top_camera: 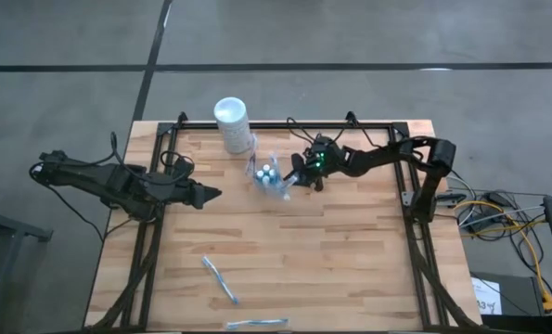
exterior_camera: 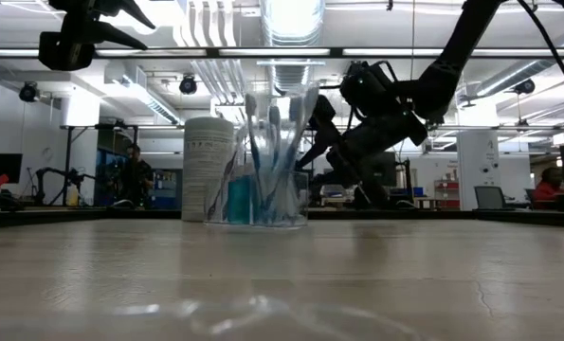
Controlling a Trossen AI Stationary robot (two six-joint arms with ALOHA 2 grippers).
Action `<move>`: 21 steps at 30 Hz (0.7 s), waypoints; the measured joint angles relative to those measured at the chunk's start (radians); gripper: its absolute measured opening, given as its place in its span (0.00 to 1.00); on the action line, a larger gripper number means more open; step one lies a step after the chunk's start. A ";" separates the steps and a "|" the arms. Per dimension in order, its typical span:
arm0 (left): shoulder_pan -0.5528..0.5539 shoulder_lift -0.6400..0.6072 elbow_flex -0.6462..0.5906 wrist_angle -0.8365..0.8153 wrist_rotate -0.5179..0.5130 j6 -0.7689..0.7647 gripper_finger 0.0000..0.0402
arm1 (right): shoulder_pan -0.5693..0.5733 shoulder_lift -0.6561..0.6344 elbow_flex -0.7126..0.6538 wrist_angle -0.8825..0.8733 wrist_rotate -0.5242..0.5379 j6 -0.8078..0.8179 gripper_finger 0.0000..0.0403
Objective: Pick & Place toothbrushing station
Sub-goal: Adjust the transparent organizer, then put the blue toothbrush into the right of the transparent organizer
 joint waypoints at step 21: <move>0.000 0.000 0.000 0.000 0.000 0.000 0.33 | 0.198 0.015 0.199 -0.091 0.059 -0.051 0.33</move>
